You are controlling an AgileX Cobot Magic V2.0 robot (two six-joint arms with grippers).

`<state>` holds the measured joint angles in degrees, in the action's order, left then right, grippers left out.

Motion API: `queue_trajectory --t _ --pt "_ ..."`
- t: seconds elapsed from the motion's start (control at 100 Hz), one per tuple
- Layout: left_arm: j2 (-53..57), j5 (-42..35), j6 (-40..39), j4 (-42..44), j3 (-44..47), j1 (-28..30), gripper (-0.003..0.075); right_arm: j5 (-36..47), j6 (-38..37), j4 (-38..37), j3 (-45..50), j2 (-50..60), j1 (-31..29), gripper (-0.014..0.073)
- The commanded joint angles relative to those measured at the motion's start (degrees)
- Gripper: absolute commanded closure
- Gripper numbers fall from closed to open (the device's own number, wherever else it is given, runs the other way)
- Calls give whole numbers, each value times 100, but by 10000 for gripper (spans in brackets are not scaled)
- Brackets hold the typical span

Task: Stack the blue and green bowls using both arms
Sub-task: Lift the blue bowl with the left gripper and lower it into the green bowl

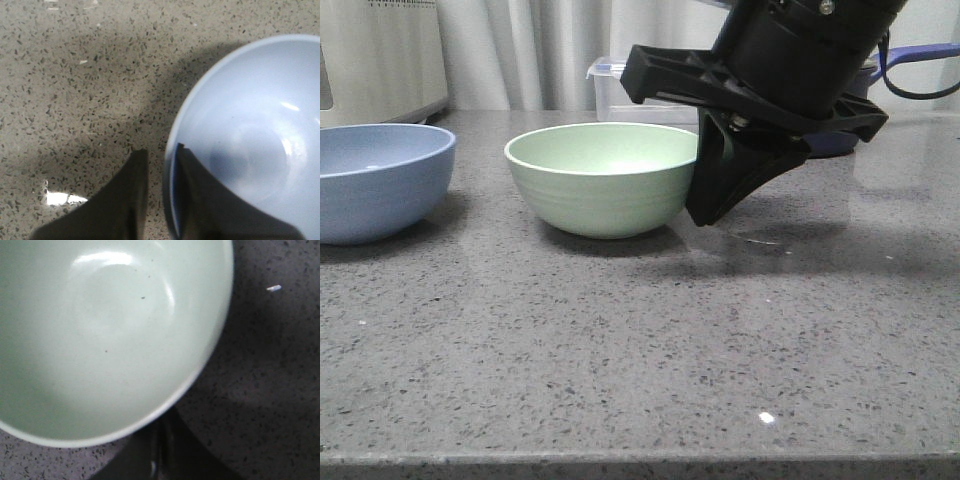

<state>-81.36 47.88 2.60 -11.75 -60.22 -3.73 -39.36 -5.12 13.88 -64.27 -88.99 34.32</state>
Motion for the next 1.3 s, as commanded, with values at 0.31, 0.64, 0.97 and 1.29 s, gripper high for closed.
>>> queue_trajectory --t 0.31,0.64,0.97,1.29 --pt "155 309 20 -239 -891 14 741 200 74 89 -136 198 7 674" --pt "-297 1098 20 -240 -2469 -915 741 206 74 89 -136 198 1 674" --pt "-1228 1698 20 -240 -3505 -1778 741 206 74 89 -136 198 1 674" --pt "-1524 1744 0 -253 -3695 -2314 741 206 74 89 -136 198 1 674"
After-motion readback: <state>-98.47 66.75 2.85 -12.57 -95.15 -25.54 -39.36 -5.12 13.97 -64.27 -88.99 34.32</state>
